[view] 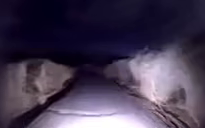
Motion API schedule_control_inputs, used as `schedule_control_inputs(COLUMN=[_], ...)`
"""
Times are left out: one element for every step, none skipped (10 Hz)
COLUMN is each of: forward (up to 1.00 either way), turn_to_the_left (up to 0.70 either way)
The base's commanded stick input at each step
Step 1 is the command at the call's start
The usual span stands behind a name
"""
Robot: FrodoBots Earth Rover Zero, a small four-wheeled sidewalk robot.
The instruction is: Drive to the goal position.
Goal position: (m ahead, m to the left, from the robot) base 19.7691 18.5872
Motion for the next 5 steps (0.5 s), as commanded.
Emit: schedule_control_inputs(forward=[0.85, 0.85, 0.85, 0.85, 0.85], turn_to_the_left=[0.22, 0.27, 0.32, 0.20, 0.05])
